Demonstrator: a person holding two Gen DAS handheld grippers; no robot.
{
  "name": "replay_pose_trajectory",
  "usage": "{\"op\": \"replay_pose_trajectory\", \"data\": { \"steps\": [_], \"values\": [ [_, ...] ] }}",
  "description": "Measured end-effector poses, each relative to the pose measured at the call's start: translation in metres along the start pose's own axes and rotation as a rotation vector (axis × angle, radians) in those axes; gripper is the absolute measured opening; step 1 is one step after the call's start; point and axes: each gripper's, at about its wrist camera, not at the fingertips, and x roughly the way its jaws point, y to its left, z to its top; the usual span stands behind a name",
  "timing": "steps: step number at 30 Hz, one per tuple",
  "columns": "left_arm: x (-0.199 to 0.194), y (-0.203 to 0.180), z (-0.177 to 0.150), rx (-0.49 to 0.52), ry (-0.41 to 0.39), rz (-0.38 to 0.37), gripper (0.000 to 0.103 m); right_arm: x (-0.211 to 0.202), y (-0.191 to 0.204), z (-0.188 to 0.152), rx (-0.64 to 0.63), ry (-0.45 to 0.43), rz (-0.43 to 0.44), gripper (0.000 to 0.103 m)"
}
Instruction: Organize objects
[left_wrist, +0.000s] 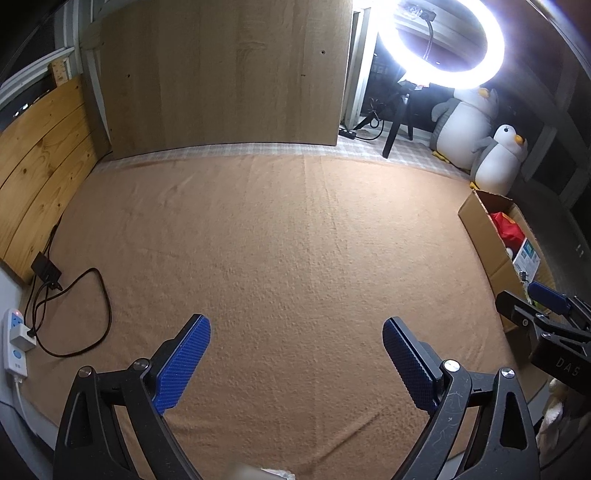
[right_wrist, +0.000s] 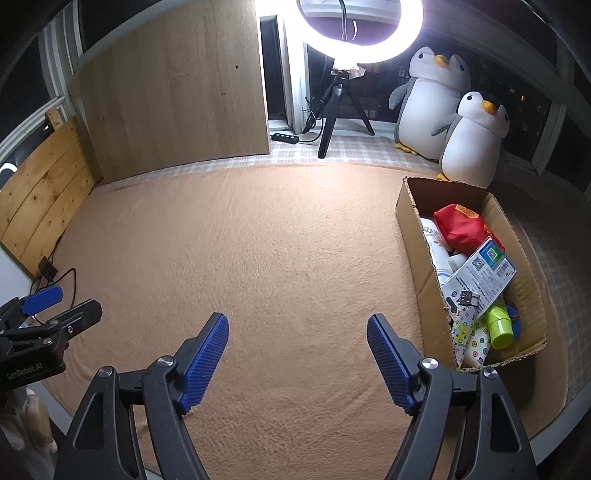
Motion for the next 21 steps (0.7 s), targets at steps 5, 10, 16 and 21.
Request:
{"op": "replay_pose_trajectory", "data": {
  "steps": [5,10,16,21],
  "values": [
    [0.0014,0.0015,-0.0012,-0.006,0.005,0.003,0.097,0.0009,0.0009,-0.0002,-0.004,0.001,-0.003,0.074],
    [0.0028,0.004,-0.0031,-0.009,0.01,0.009,0.097,0.0013,0.0009,-0.0006,-0.002,0.002,-0.002,0.074],
    [0.0044,0.005,-0.0048,-0.011,0.015,0.017,0.097,0.0015,0.0014,-0.0019,-0.005,0.002,-0.007,0.075],
    [0.0049,0.0048,-0.0052,-0.009,0.018,0.018,0.097,0.0021,-0.0007,-0.0043,-0.003,0.003,-0.015,0.075]
  ]
}}
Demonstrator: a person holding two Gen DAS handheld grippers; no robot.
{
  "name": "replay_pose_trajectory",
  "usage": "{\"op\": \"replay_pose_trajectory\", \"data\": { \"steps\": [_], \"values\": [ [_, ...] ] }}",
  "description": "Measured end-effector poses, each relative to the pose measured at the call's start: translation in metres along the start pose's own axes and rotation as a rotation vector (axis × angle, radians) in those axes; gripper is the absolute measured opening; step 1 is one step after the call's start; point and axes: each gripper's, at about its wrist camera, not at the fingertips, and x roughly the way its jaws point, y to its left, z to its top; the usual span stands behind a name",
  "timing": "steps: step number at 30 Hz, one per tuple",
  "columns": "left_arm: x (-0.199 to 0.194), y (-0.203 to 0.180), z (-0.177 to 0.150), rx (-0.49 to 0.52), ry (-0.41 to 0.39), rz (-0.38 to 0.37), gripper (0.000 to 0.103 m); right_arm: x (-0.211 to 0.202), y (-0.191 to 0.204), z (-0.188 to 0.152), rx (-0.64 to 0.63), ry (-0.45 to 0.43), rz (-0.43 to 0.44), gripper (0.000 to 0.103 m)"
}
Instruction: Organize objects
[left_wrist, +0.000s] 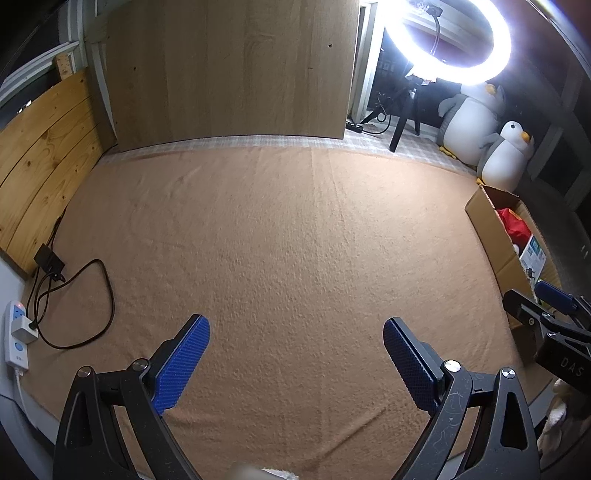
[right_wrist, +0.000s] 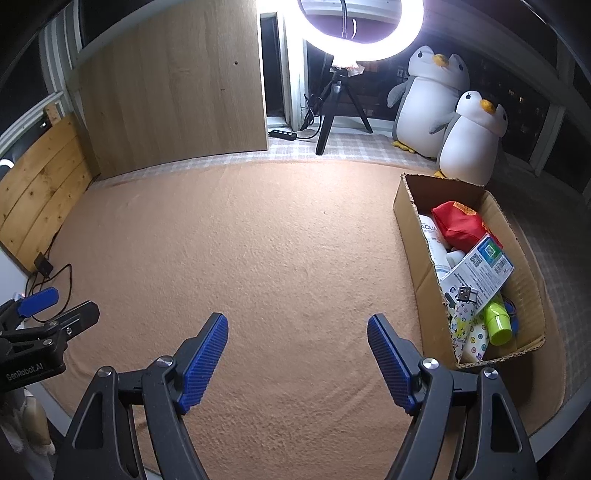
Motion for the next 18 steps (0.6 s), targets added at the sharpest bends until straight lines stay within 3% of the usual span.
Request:
{"op": "replay_pose_trajectory", "data": {
  "steps": [18],
  "values": [
    [0.0035,-0.0084,0.0005,0.009,0.01,-0.001,0.097,0.0001,-0.0057,-0.0003,0.008,0.001,-0.035,0.075]
  ]
}}
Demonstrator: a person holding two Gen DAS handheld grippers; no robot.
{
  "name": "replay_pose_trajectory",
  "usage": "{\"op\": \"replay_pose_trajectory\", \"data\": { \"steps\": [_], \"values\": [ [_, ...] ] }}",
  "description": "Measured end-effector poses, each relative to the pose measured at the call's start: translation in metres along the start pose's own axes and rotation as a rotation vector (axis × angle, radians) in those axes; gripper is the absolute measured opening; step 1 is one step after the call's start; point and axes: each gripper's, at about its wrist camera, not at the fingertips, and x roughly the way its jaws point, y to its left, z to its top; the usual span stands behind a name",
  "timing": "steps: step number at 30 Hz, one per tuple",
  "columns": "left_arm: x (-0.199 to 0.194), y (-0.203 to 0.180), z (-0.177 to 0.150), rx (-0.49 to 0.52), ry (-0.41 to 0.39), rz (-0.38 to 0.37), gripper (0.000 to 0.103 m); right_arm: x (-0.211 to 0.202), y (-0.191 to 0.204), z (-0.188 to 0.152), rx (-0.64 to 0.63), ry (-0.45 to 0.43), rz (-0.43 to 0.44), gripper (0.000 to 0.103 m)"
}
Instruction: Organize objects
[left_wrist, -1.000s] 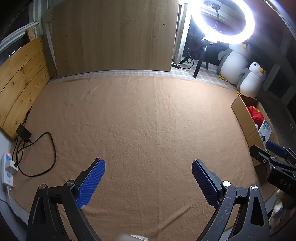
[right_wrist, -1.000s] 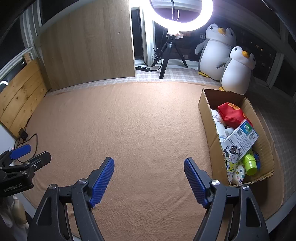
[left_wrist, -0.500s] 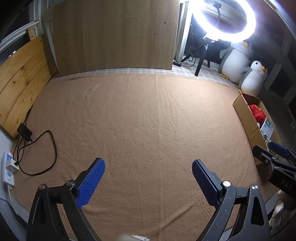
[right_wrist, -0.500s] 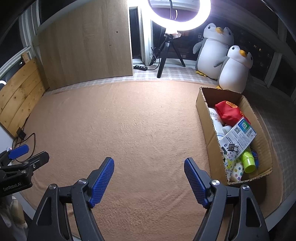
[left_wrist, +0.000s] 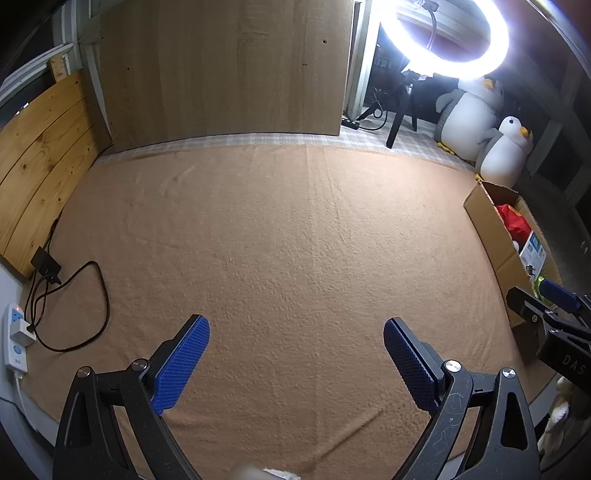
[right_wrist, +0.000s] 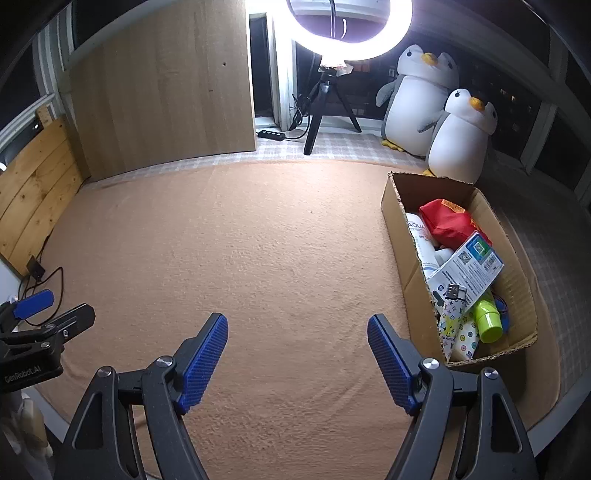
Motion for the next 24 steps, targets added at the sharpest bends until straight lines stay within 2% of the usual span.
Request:
{"op": "replay_pose_trajectory", "data": {
  "steps": [24],
  "values": [
    [0.0071,0.0032,0.0036,0.008,0.005,0.005,0.099,0.0055,-0.0018,0.0018,0.003,0.006,-0.001,0.075]
  ]
}}
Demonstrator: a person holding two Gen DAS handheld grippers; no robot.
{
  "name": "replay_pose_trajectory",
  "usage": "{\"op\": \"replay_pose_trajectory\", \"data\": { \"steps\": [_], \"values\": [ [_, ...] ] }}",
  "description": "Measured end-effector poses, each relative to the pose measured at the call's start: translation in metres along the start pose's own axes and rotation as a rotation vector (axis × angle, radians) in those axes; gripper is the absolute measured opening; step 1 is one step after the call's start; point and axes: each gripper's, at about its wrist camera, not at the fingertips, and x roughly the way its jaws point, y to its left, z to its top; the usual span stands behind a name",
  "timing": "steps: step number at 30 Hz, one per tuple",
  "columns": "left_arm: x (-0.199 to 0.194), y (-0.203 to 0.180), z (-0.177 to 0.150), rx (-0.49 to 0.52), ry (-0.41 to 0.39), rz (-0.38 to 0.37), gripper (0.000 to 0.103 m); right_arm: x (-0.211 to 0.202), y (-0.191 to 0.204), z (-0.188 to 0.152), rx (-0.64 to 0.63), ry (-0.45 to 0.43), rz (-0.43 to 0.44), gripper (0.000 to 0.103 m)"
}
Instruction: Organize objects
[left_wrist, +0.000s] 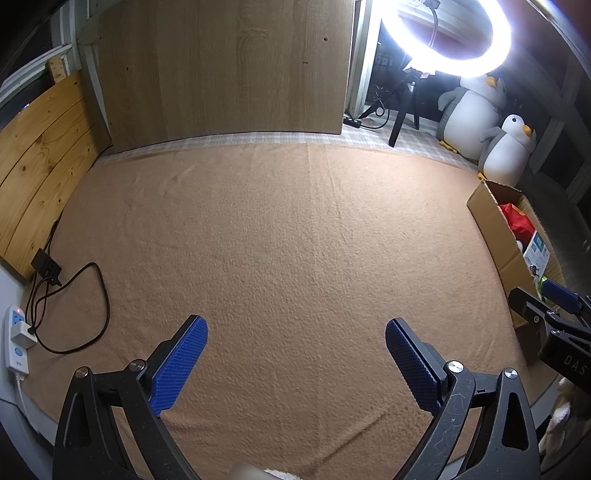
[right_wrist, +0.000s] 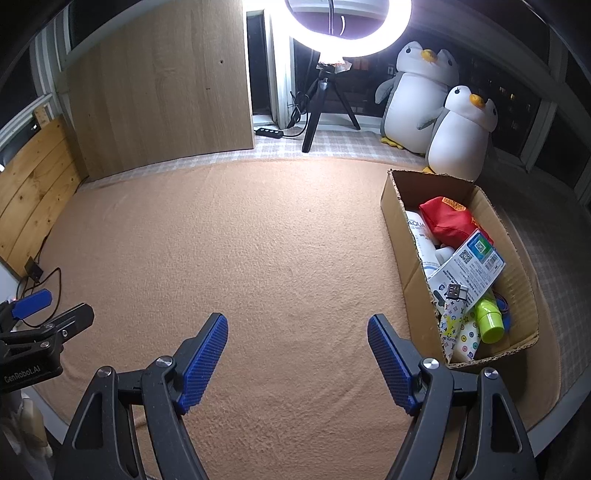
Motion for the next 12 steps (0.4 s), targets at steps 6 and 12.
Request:
{"op": "replay_pose_trajectory", "data": {
  "steps": [6,12],
  "values": [
    [0.0015,-0.001,-0.0001,-0.003,0.001,0.004,0.1,0.0009,-0.0003,-0.0003,0.001,0.004,0.0,0.075],
    [0.0052,0.002,0.0012,-0.018,0.008,-0.007,0.101,0.0019,-0.0004,-0.0006,0.002,0.005,-0.001,0.075]
  ]
}}
